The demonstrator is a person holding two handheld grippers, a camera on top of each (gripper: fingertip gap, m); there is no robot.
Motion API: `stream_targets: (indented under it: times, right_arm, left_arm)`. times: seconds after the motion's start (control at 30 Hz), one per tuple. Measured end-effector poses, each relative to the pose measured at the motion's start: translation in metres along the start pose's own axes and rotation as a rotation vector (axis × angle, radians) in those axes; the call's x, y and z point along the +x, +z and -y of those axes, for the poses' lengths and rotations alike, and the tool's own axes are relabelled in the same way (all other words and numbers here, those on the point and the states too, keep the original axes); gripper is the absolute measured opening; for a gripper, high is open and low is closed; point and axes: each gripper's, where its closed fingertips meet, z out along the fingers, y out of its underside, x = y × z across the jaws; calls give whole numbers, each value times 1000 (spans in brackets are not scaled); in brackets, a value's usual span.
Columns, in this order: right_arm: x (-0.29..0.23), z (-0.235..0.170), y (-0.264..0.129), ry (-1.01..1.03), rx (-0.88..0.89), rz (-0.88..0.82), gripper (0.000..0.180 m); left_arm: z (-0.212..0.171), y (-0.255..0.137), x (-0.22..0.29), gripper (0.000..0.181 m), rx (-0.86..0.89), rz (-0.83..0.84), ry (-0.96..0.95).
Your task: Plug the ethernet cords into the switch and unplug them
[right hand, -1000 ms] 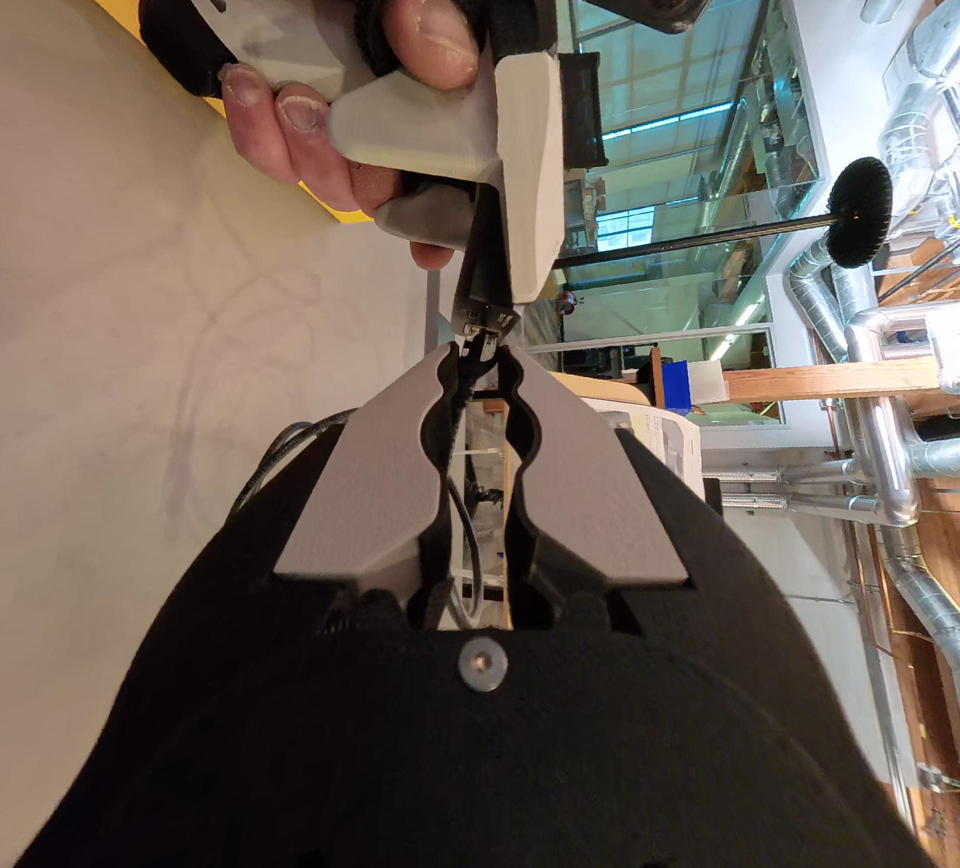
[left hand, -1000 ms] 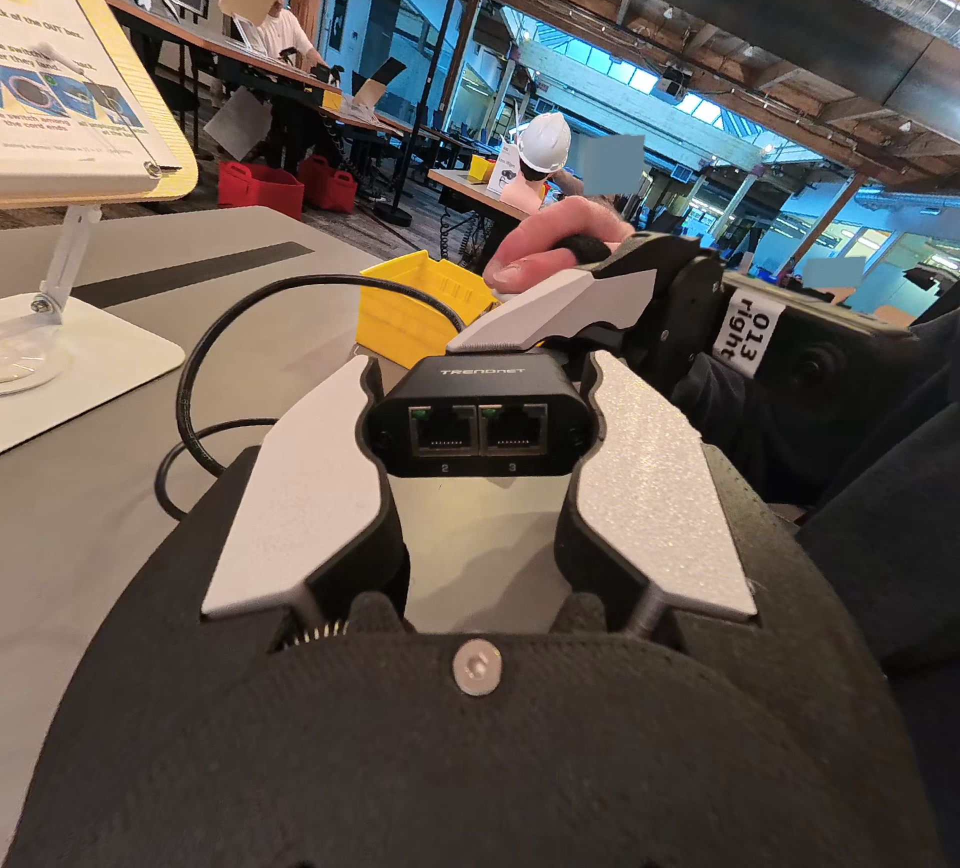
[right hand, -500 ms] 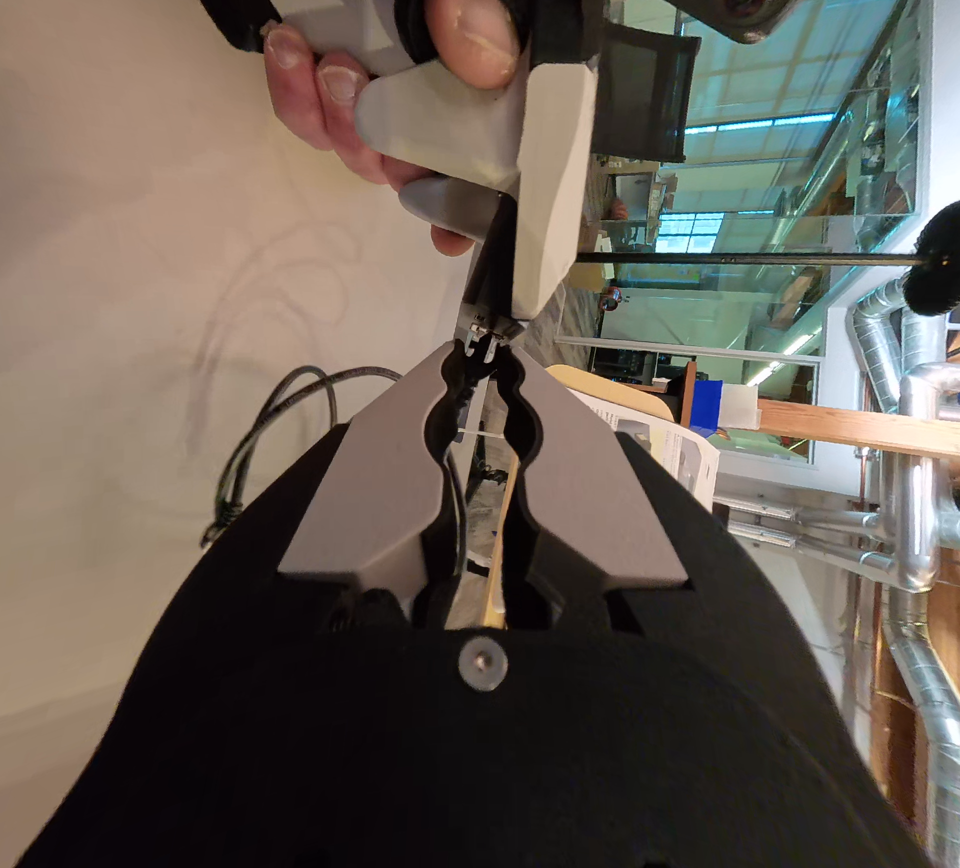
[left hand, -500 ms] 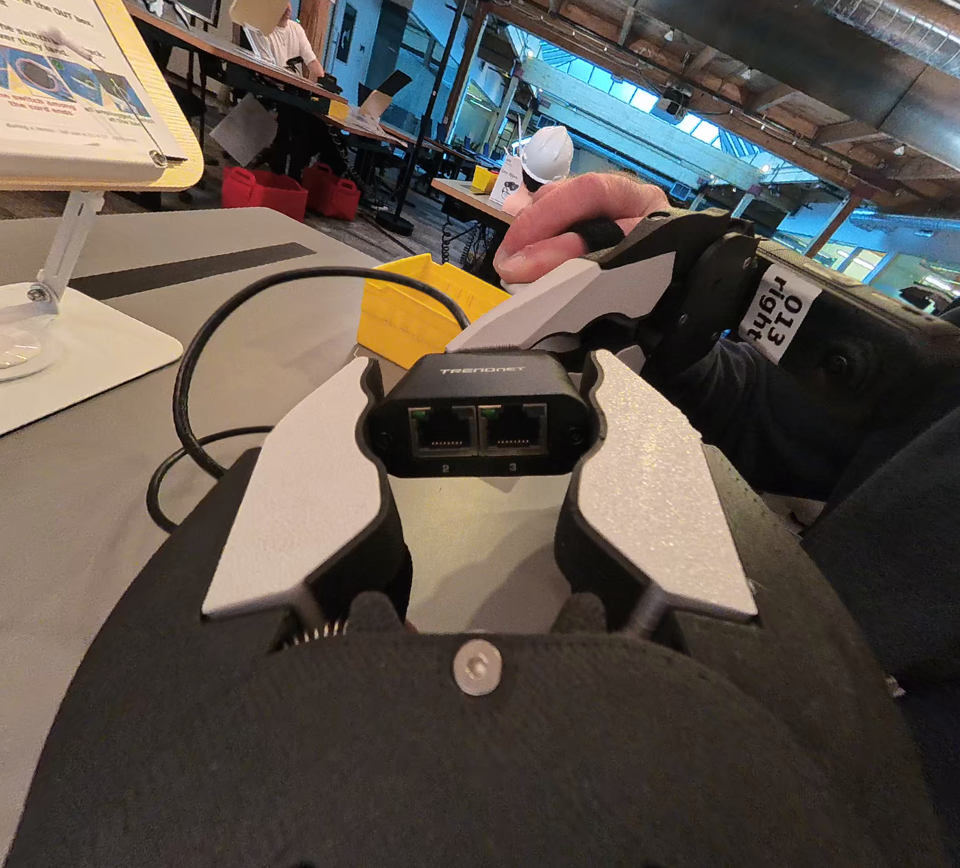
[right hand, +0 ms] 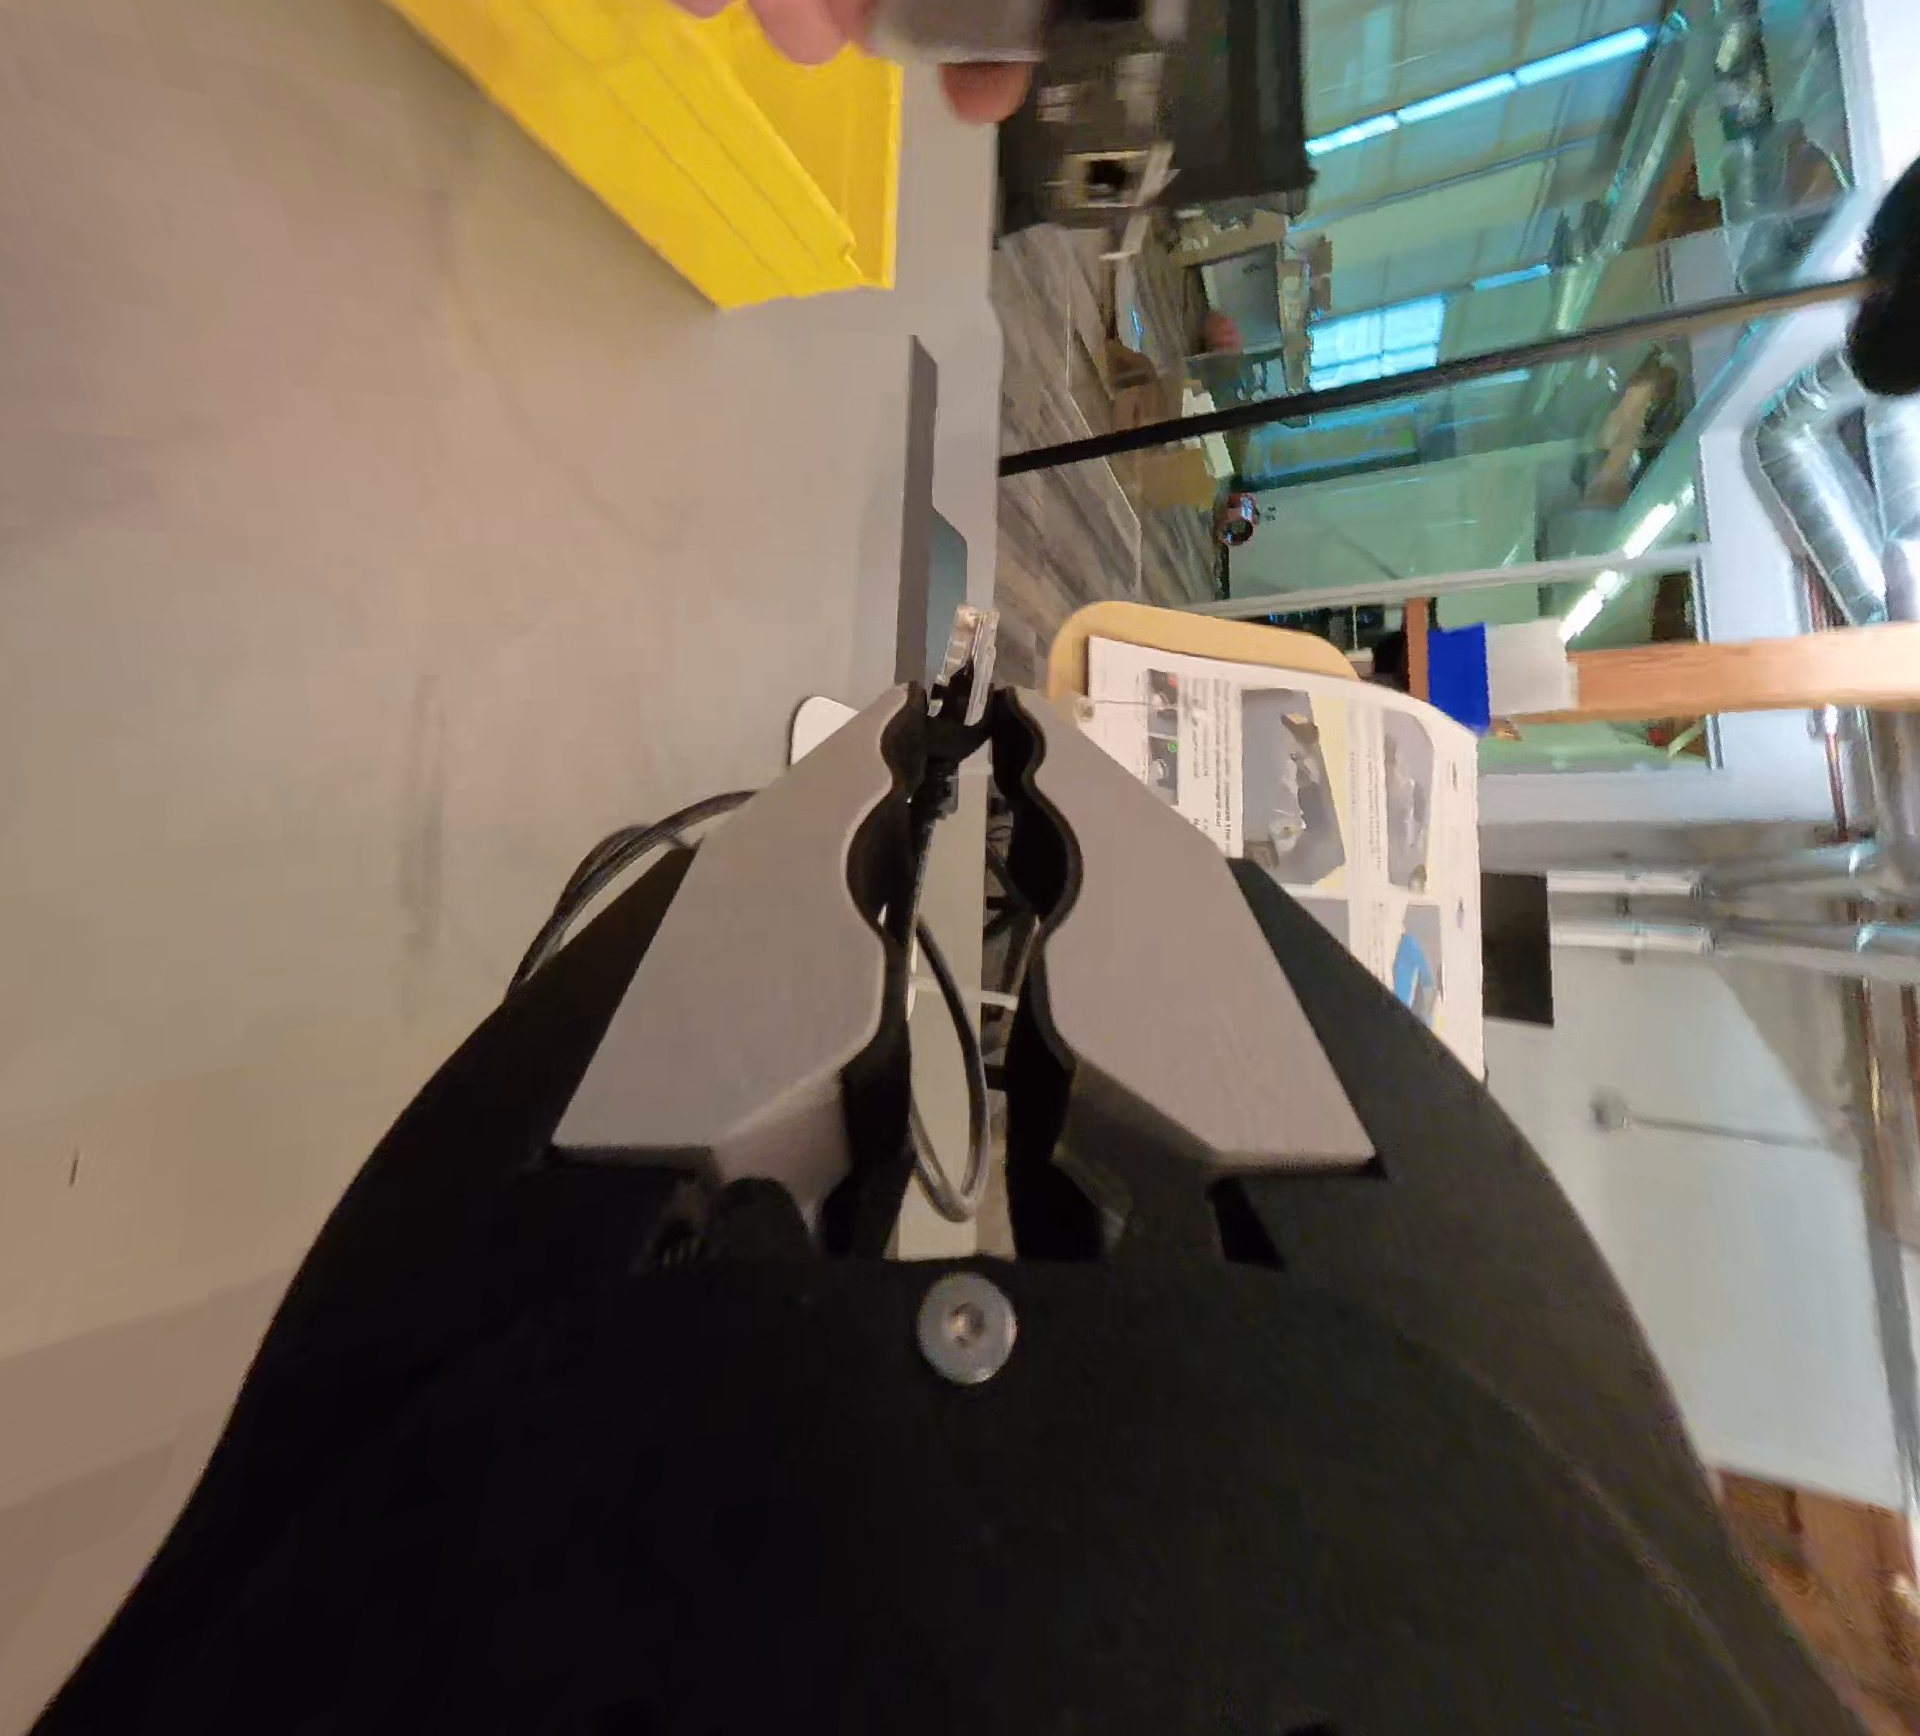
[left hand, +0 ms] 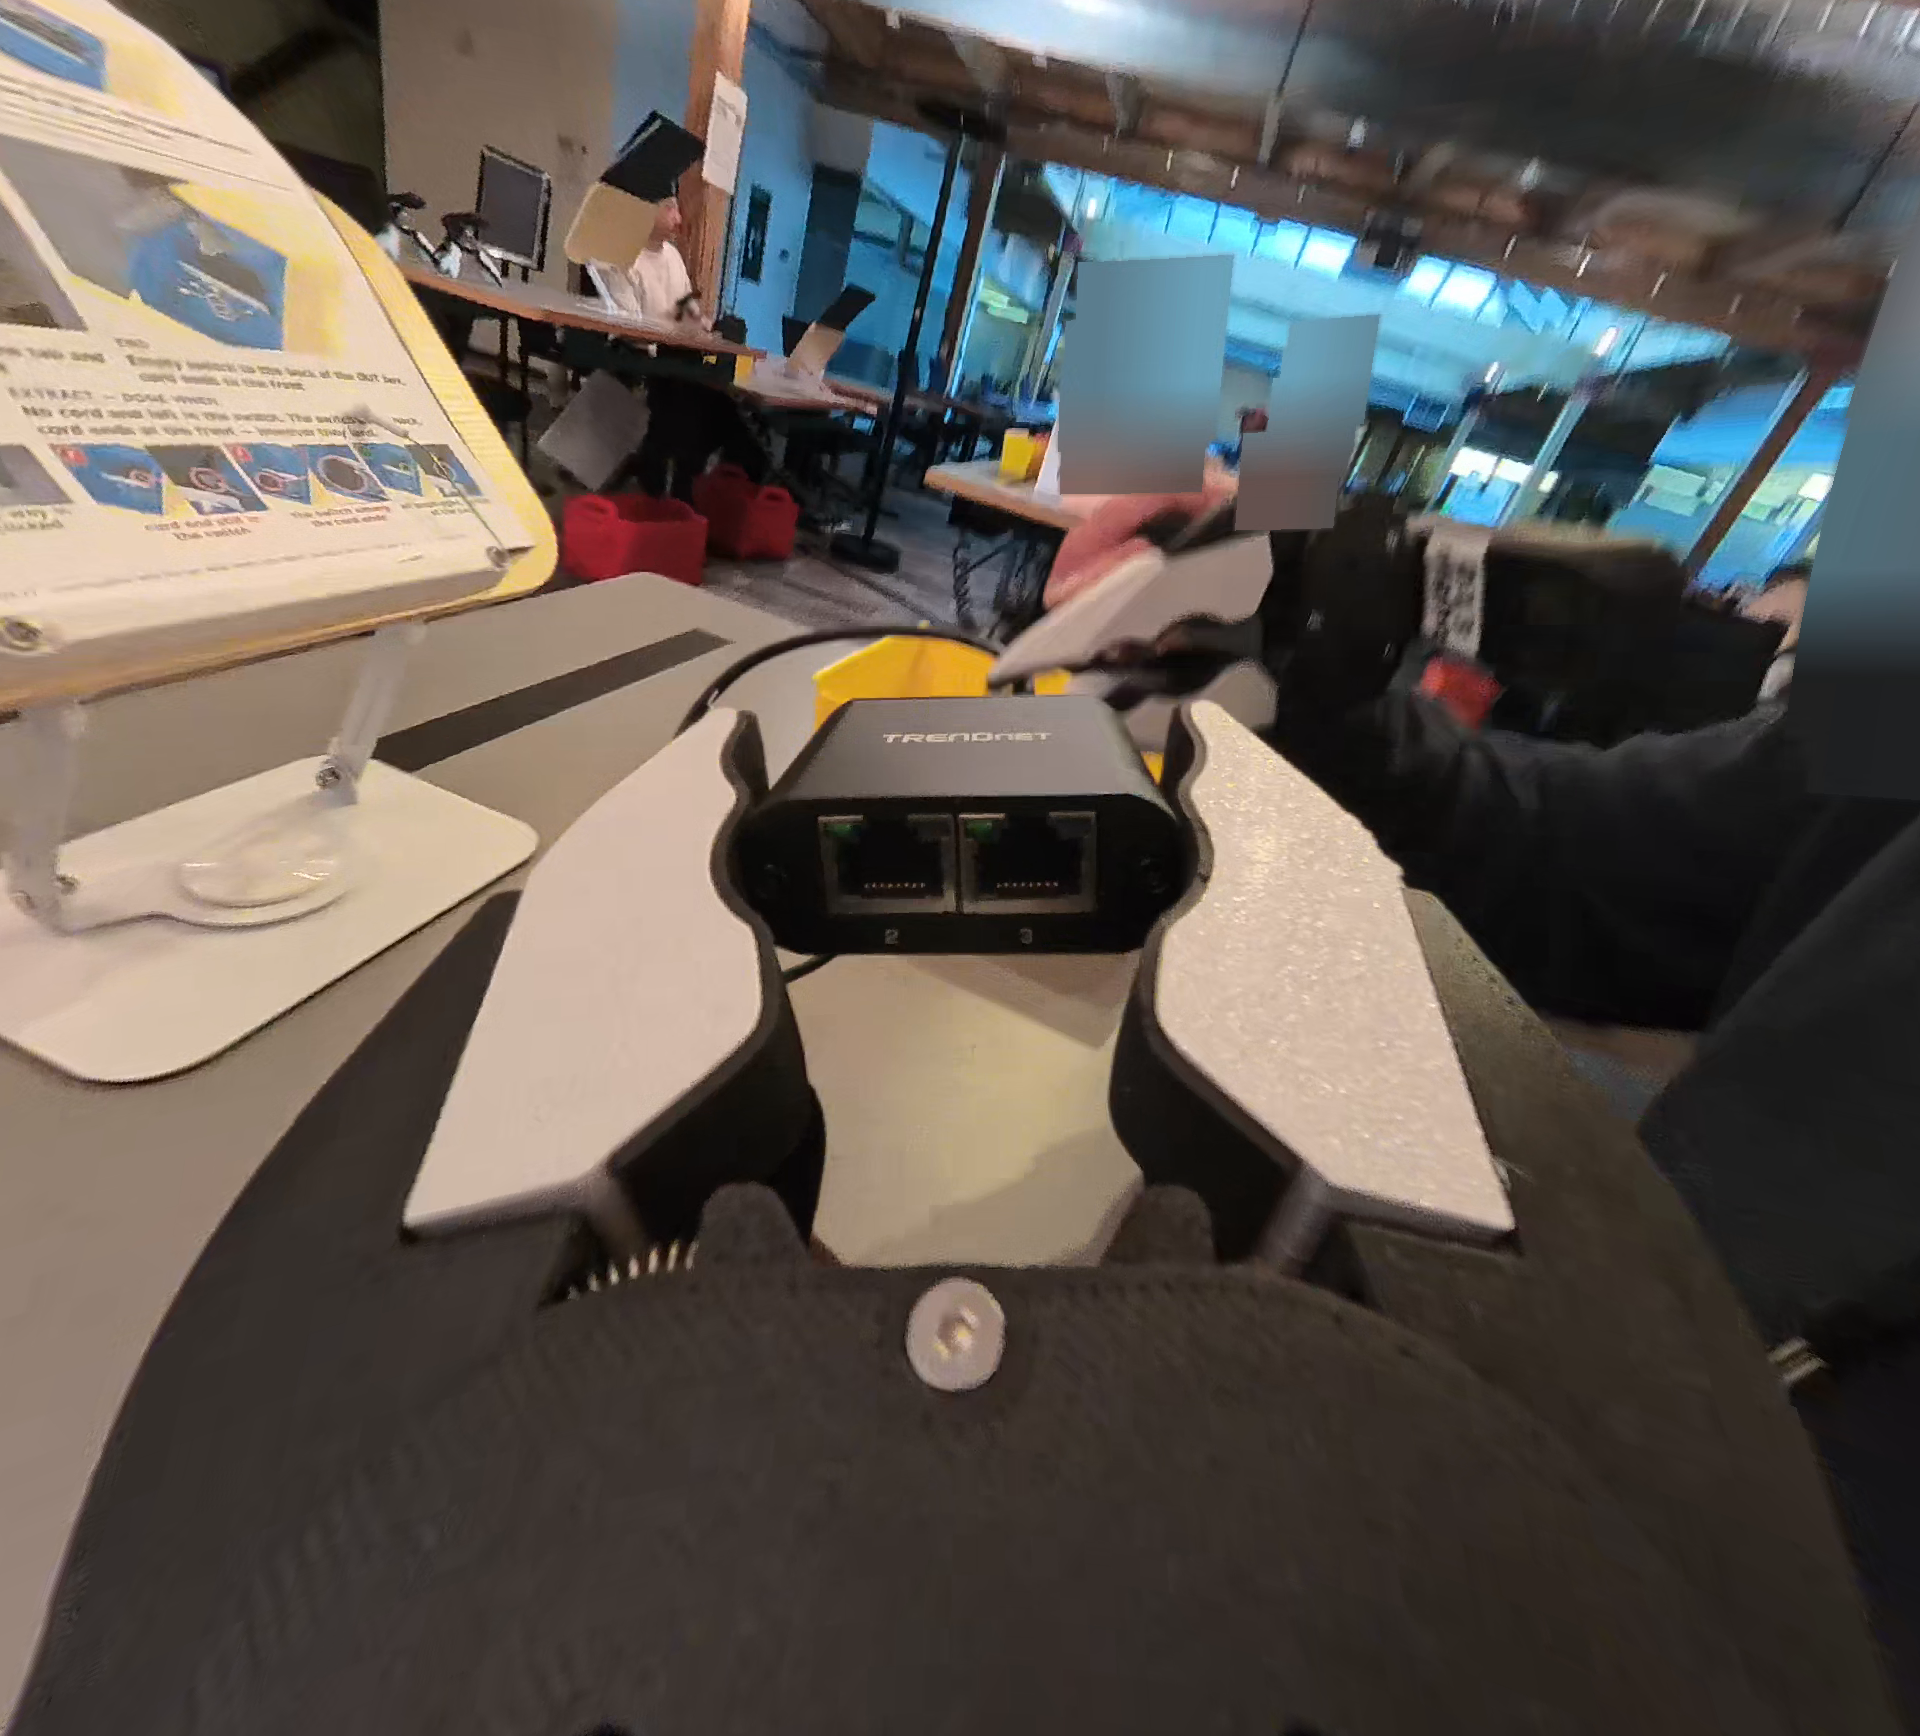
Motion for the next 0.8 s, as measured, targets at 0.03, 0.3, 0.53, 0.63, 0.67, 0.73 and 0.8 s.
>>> stream_targets:
  times: [0.03, 0.3, 0.53, 0.63, 0.67, 0.73, 0.8]
  right_arm:
    - [7, -1, -3, 26, -1, -17, 11]
    - [87, -25, -62, 249, -5, -201, 11]
    - [146, -55, -136, 343, -74, -355, 11]
    - [162, -66, -171, 382, -124, -408, 11]
    - [167, -71, -183, 397, -145, -426, 11]
    - [171, -84, -205, 430, -202, -450, 11]
    - [167, -98, -221, 471, -249, -451, 11]
  left_arm:
    - [-4, 4, 3, 73, -35, 5, 35]
    - [-5, -2, 0, 73, 23, -41, 52]
    - [-8, -3, 1, 73, -6, -35, 103]
    - [-9, -2, 4, 73, -14, -39, 116]
    - [-9, -2, 4, 73, -14, -41, 117]
    - [-10, -2, 3, 73, -13, -41, 112]
    - [-11, -2, 2, 73, -16, -41, 106]
